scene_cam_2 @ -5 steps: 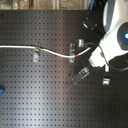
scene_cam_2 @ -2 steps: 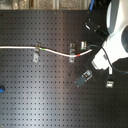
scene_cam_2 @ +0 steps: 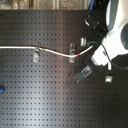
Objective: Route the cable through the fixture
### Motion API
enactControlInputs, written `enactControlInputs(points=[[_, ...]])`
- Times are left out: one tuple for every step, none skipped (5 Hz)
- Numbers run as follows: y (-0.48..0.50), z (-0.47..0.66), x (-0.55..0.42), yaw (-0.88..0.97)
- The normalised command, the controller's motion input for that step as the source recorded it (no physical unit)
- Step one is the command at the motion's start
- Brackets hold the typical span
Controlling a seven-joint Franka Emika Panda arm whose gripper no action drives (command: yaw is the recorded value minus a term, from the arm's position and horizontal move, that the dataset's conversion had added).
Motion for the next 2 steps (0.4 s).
enactControlInputs(points=[[0.04, 0.01, -0.344, 0.27], [0.101, -0.03, -0.293, 0.27]])
